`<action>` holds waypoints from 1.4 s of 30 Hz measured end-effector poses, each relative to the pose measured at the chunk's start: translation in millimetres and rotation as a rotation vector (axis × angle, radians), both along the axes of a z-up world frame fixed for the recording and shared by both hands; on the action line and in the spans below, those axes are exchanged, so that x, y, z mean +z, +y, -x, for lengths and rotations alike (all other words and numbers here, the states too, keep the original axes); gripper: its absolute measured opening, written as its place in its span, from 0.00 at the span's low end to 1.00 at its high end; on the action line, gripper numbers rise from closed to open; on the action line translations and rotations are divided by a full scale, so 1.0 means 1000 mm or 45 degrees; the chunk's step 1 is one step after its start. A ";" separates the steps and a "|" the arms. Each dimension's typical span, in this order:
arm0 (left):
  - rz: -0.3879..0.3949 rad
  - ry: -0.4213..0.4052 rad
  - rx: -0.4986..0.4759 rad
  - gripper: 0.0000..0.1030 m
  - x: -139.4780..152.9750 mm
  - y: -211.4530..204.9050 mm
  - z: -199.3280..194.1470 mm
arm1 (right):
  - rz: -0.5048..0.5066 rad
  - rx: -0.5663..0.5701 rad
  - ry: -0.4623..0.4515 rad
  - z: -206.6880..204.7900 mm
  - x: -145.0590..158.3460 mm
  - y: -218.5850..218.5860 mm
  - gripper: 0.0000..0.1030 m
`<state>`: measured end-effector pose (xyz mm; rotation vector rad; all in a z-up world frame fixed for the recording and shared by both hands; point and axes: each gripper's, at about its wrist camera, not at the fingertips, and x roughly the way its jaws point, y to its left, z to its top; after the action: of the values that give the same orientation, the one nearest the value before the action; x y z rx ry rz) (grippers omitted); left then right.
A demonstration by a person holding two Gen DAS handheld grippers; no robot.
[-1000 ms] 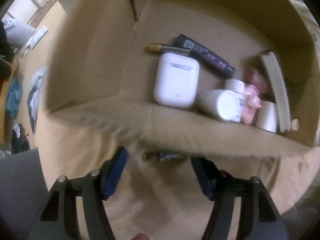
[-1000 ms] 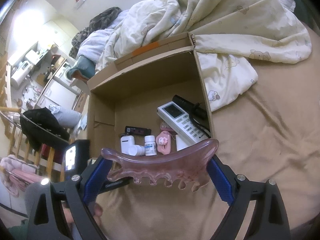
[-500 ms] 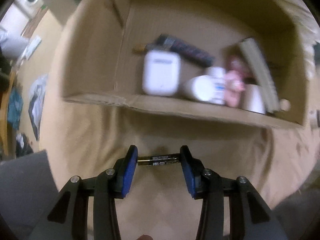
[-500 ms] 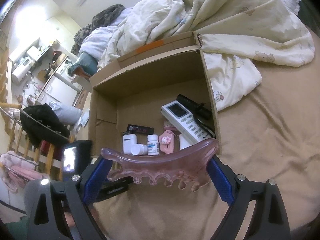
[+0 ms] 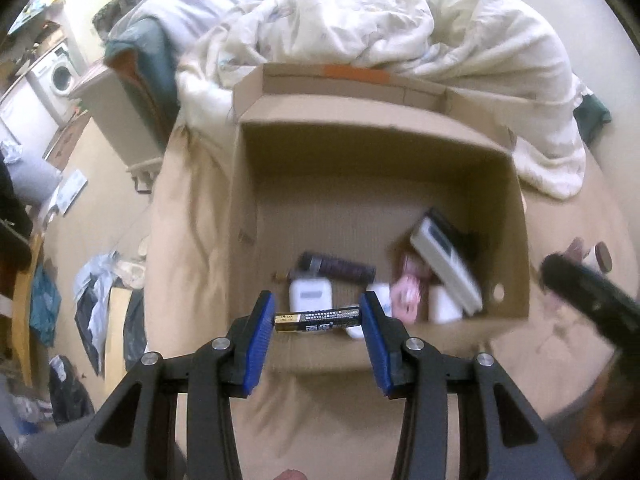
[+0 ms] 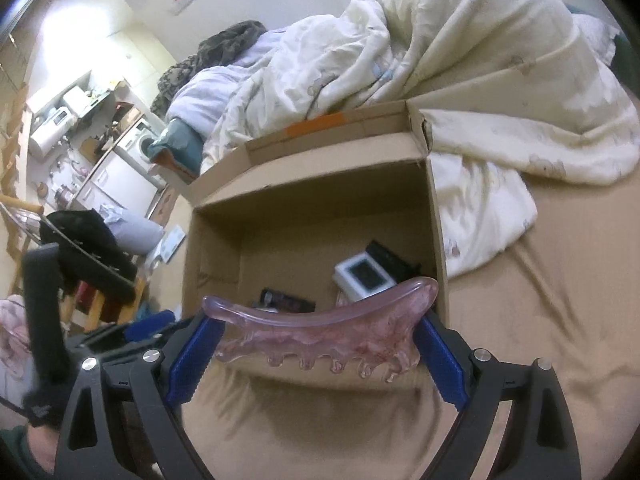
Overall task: Organize rigid objects
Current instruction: 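Lower the battery and pink scraper into the box and open both tools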
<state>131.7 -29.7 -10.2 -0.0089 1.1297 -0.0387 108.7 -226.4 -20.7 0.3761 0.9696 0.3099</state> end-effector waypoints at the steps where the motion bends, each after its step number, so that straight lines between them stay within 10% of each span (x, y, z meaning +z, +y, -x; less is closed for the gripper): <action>1: -0.014 -0.008 -0.009 0.39 -0.004 -0.002 -0.008 | 0.000 -0.008 0.014 -0.005 -0.005 0.000 0.96; 10: -0.041 0.010 -0.117 0.39 -0.055 -0.012 -0.040 | 0.052 0.020 0.046 -0.016 -0.035 0.007 0.96; 32: -0.120 0.025 -0.143 0.40 -0.074 -0.026 -0.047 | -0.044 -0.010 0.080 -0.026 -0.054 -0.001 1.00; 39: -0.076 -0.030 -0.139 0.90 -0.054 -0.025 -0.040 | -0.063 -0.107 -0.152 -0.014 -0.024 -0.015 1.00; 42: -0.029 -0.078 -0.121 0.94 -0.037 -0.021 -0.033 | -0.054 -0.153 -0.264 -0.005 -0.009 -0.020 1.00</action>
<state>165.1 -50.8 -46.8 0.0663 1.0690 -0.1101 113.5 -246.1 -30.1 0.4303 0.7347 0.2552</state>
